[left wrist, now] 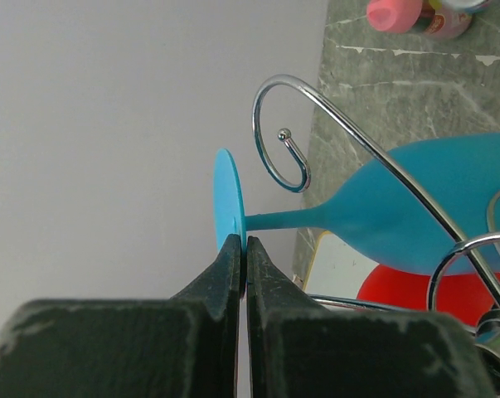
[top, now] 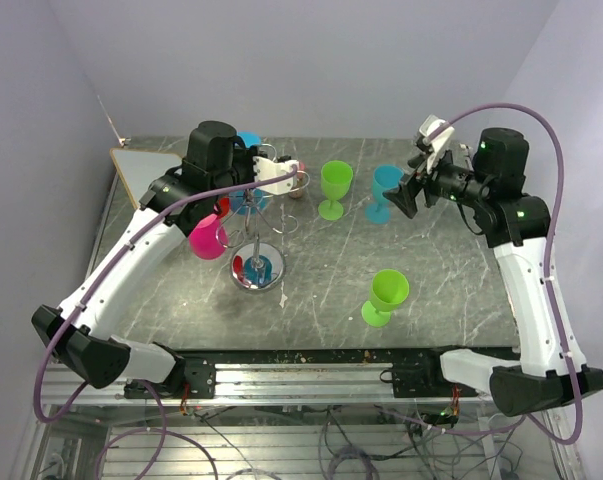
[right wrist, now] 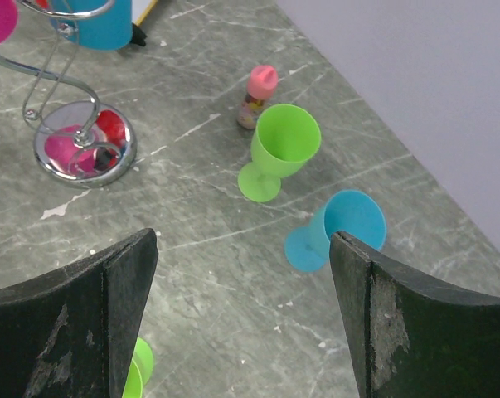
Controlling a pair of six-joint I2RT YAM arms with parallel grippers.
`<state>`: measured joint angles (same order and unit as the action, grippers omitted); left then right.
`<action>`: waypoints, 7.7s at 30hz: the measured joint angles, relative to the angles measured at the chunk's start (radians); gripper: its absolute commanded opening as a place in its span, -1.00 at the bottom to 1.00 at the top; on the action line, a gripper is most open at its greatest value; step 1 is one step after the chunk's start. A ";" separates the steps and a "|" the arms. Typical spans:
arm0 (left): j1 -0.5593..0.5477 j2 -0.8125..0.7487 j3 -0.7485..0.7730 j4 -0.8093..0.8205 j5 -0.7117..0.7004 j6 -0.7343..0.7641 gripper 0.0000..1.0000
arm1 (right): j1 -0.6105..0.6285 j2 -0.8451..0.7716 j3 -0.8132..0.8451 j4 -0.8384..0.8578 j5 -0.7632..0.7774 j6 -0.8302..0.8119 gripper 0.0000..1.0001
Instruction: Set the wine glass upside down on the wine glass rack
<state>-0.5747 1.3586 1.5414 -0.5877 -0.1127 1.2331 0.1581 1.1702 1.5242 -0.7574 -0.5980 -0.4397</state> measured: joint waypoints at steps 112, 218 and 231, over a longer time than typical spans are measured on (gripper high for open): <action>-0.010 0.077 0.165 -0.097 0.332 -0.005 -0.86 | 0.296 0.287 0.029 0.302 -0.207 0.182 0.55; -0.048 0.026 0.000 0.175 0.000 -0.203 -0.86 | 0.301 0.416 0.202 0.183 -0.206 0.156 0.35; -0.105 0.029 0.000 0.161 -0.030 -0.284 -0.86 | 0.301 0.415 0.190 0.202 -0.203 0.188 0.29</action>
<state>-0.6792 1.3876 1.5414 -0.4271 -0.1425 0.9489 0.4595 1.5848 1.7138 -0.5556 -0.8009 -0.2520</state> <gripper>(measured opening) 0.072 0.654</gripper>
